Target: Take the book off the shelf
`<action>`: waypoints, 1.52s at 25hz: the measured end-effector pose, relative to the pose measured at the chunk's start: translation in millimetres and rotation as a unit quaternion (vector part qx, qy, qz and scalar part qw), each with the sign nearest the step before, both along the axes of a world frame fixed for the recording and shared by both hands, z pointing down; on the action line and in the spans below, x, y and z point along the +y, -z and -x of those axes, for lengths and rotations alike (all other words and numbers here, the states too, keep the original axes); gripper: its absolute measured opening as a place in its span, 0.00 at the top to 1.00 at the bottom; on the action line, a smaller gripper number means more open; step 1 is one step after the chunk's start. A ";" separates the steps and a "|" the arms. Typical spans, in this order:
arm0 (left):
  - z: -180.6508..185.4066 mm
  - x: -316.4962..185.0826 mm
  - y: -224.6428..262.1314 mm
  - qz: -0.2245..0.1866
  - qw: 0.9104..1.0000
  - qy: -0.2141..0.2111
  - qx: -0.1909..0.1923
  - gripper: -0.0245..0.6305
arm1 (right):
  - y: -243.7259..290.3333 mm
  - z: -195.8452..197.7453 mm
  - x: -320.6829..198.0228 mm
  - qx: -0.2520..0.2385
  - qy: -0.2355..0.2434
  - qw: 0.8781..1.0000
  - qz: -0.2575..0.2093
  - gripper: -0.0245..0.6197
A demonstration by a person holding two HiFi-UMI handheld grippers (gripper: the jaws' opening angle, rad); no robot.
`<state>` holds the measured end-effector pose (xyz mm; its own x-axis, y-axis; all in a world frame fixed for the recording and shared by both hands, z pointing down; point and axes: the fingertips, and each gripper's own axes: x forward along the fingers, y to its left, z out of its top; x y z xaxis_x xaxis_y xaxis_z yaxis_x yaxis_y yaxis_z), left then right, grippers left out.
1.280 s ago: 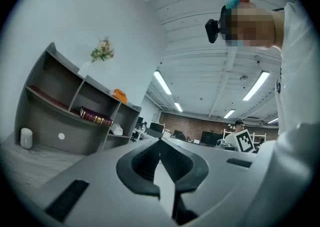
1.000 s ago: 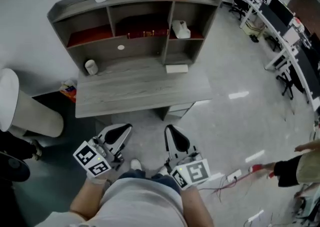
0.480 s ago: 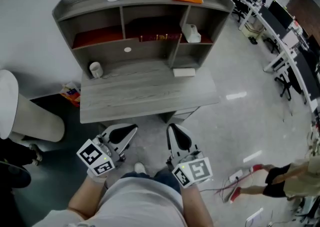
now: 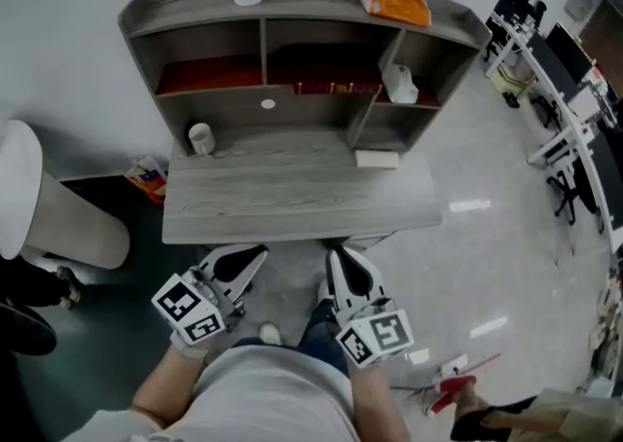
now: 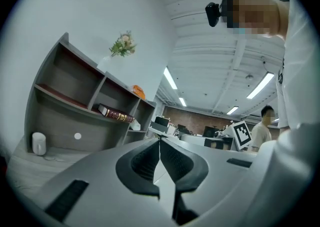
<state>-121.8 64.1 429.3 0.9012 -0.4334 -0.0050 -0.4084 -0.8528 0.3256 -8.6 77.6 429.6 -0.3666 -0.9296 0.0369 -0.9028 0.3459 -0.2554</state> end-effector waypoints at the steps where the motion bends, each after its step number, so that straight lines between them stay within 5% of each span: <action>1: -1.2 -5.6 -0.7 0.001 1.000 0.007 0.000 0.94 | -1.5 -1.2 -8.2 -0.006 0.008 1.000 0.001 0.93; 16: -44.6 -115.4 4.8 0.014 0.993 0.113 -0.019 0.94 | -11.4 -40.0 -150.8 -0.065 0.134 0.988 0.029 0.93; 21: -63.1 -143.4 11.5 0.016 0.988 0.149 -0.022 0.94 | -6.2 -61.8 -193.9 -0.178 0.172 0.968 0.048 0.93; 26: -82.8 -165.7 14.2 0.020 0.981 0.190 -0.027 0.94 | -12.5 -77.9 -233.6 -0.194 0.203 0.957 0.073 0.93; 38: -118.2 -182.6 4.1 0.039 0.965 0.253 -0.049 0.94 | -19.6 -110.7 -317.0 -0.327 0.216 0.910 0.135 0.92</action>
